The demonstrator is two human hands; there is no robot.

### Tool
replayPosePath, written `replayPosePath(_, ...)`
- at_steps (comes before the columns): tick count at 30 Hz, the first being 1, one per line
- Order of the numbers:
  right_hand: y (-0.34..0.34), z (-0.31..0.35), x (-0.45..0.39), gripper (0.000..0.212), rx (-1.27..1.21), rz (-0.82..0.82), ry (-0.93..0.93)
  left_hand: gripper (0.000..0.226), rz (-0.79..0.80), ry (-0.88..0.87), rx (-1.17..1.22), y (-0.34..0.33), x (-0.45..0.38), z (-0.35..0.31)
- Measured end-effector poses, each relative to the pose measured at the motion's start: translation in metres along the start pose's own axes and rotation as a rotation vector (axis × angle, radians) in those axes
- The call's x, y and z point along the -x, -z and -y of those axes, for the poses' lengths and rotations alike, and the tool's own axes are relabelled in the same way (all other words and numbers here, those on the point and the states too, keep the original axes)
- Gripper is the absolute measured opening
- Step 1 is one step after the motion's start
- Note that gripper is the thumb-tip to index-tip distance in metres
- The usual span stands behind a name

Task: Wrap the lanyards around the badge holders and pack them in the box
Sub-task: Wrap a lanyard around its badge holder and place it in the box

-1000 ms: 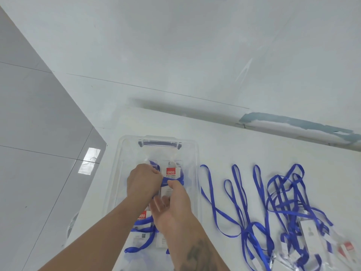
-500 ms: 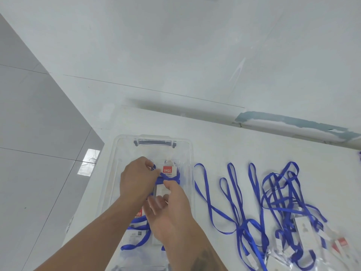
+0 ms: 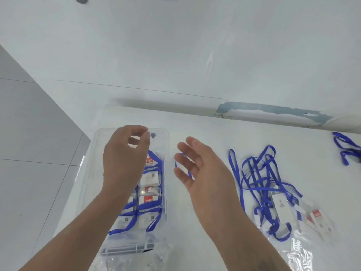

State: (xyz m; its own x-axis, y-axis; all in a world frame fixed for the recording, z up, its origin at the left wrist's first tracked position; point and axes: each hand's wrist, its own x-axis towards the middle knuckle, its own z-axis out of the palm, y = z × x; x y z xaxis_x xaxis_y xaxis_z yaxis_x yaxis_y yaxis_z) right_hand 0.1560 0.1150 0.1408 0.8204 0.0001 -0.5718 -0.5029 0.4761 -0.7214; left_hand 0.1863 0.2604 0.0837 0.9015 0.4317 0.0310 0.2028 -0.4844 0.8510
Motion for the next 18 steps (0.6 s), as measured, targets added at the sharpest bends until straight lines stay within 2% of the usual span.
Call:
replayPosePath(4, 0.051, 0.023, 0.002, 0.016, 0.314, -0.087, 0.292, 0.011, 0.014, -0.213, -0.01, -0.014, 0.031, -0.027)
replayPosePath(7, 0.093, 0.032, 0.008, 0.015, 0.54, -0.168, 0.431, 0.017, 0.047, -0.324, -0.063, -0.033, 0.057, -0.04)
replayPosePath(18, 0.206, 0.047, 0.011, 0.016, 0.899, -0.236, 0.613, 0.023, 0.221, -0.375, -0.198, -0.108, 0.113, -0.062)
